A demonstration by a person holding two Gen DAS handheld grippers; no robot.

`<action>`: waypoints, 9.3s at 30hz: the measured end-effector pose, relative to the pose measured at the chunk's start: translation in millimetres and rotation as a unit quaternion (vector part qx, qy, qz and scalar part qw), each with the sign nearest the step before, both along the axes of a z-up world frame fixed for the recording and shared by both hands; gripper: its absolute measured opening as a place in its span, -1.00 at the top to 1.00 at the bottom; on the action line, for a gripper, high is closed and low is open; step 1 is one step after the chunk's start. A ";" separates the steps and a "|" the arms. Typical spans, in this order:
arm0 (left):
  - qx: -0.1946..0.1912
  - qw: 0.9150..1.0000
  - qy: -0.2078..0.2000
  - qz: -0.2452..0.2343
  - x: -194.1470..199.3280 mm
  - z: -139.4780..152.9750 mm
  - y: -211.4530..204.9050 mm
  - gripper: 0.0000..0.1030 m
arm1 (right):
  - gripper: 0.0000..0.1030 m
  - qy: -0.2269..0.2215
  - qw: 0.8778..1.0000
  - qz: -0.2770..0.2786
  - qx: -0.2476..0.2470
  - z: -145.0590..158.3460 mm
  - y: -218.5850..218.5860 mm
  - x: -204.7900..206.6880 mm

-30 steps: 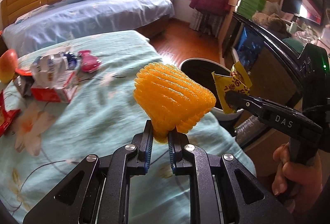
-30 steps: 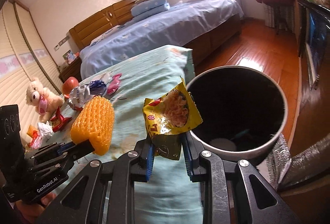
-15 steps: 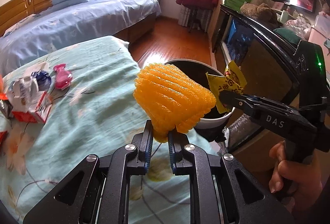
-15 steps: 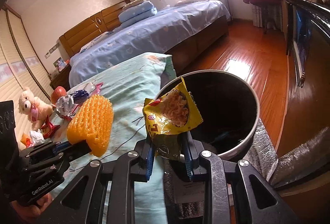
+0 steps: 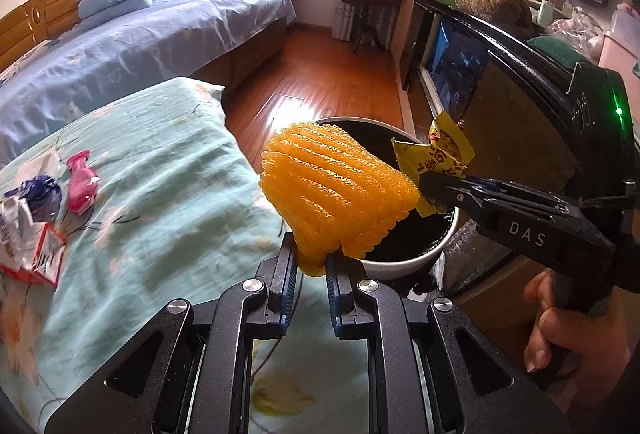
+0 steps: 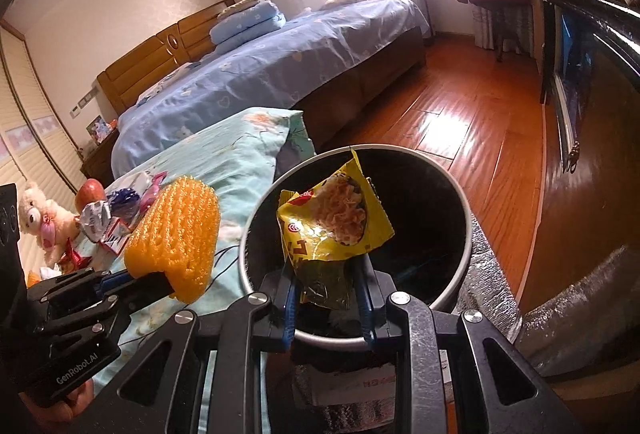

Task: Collect trash
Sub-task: 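Carry both items over the bin and open both tools to drop them, then grasp the white tissue with the left tool while the right tool grasps the red chip bag, then carry the tissue and red chip bag over the bin, then open both tools over the bin to drop the tissue and chip bag, then grasp the orange snack bag with the left tool while the right tool grasps the pink oval brush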

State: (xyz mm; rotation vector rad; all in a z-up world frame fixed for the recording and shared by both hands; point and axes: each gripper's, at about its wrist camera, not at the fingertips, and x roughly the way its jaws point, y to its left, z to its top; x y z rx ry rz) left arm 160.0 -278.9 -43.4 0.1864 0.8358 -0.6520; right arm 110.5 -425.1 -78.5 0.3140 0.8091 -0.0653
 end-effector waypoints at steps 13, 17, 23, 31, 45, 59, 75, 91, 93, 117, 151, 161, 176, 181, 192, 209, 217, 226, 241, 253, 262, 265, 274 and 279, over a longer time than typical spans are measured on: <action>0.016 1.000 0.007 -0.013 15.6 -8.9 -25.7 0.75 | 0.50 0.016 1.000 -0.014 0.003 -8.7 -22.7 18.4; 0.019 1.000 0.013 -0.013 21.8 -11.4 -29.8 0.75 | 0.48 0.022 1.000 -0.017 0.007 -12.1 -28.1 21.9; 0.024 0.999 0.016 -0.014 26.2 -14.2 -36.0 0.75 | 0.45 0.031 0.999 -0.015 0.011 -16.6 -31.5 27.1; 0.025 1.000 0.013 -0.005 25.6 -14.6 -32.6 0.15 | 0.21 0.044 0.999 -0.022 0.011 -19.5 -33.9 33.4; -0.008 0.997 0.010 0.074 0.9 -12.0 51.1 -0.24 | -0.63 0.006 1.000 -0.013 0.028 -5.1 0.0 12.0; -0.031 0.978 0.007 0.205 -17.6 -13.5 179.0 -0.27 | -0.68 -0.003 0.993 0.113 0.034 0.5 118.8 12.8; -0.045 0.939 0.005 0.340 -40.1 -20.6 310.7 -0.27 | -0.68 0.015 0.972 0.232 0.035 -6.2 239.9 30.8; -0.021 0.911 -0.001 0.412 -29.3 -18.0 403.2 -0.27 | -0.68 0.031 0.951 0.304 0.052 -22.4 337.9 63.0; -0.018 0.909 -0.002 0.416 -22.9 -17.2 410.8 -0.30 | -0.68 0.030 0.949 0.309 0.049 -23.2 347.4 68.7; -0.005 0.925 -0.006 0.381 3.1 -19.4 416.4 0.77 | 0.62 0.040 0.939 0.340 0.043 -37.4 395.8 104.4; -0.058 0.981 0.011 0.183 -35.1 1.2 236.6 0.84 | 0.63 -0.002 0.977 0.206 0.045 1.5 208.6 14.3; -0.058 0.990 0.009 0.131 -33.7 7.8 181.8 0.85 | 0.63 -0.015 0.990 0.135 0.039 6.9 147.3 -1.1; -0.049 0.996 0.007 0.071 -28.2 11.6 114.1 0.85 | 0.63 -0.020 0.997 0.062 0.032 8.4 78.4 -18.0; -0.044 0.998 0.008 0.054 -24.2 11.2 96.4 0.85 | 0.63 -0.019 0.998 0.043 0.029 7.6 60.1 -20.2; -0.039 0.999 0.003 0.020 -15.6 14.7 56.9 0.85 | 0.63 -0.006 1.000 0.007 0.012 0.3 26.4 -14.0; -0.027 1.000 0.008 -0.011 2.7 9.5 7.3 0.85 | 0.63 0.015 1.000 -0.021 -0.001 -11.8 -11.9 4.5; -0.024 0.999 0.014 -0.020 10.6 6.4 -7.1 0.85 | 0.63 0.023 0.999 -0.025 -0.004 -15.7 -20.4 10.5; -0.016 0.999 0.028 -0.027 23.9 -3.7 -22.5 0.84 | 0.62 0.038 0.999 -0.021 -0.007 -21.7 -27.9 21.6; -0.017 0.999 0.042 -0.021 31.2 -8.8 -20.1 0.40 | -0.33 0.035 0.999 -0.042 0.003 -20.3 -46.5 26.3; -0.046 0.997 0.046 0.051 12.3 -9.7 63.7 0.17 | -0.69 0.007 0.999 -0.023 0.032 -3.7 -11.7 14.3; -0.052 0.989 0.028 0.135 4.4 -6.5 146.1 0.08 | -0.69 0.007 0.998 0.052 0.037 0.2 60.1 22.1; -0.053 0.985 0.026 0.162 5.4 -7.8 173.8 0.08 | -0.69 0.011 0.997 0.074 0.037 -1.6 84.4 27.9; -0.060 0.969 0.033 0.237 10.8 -18.1 235.8 0.08 | -0.69 0.022 0.990 0.135 0.024 -9.2 145.3 50.4; -0.054 0.962 0.035 0.265 20.4 -22.3 259.6 0.08 | -0.69 0.031 0.988 0.151 0.008 -13.8 168.7 71.3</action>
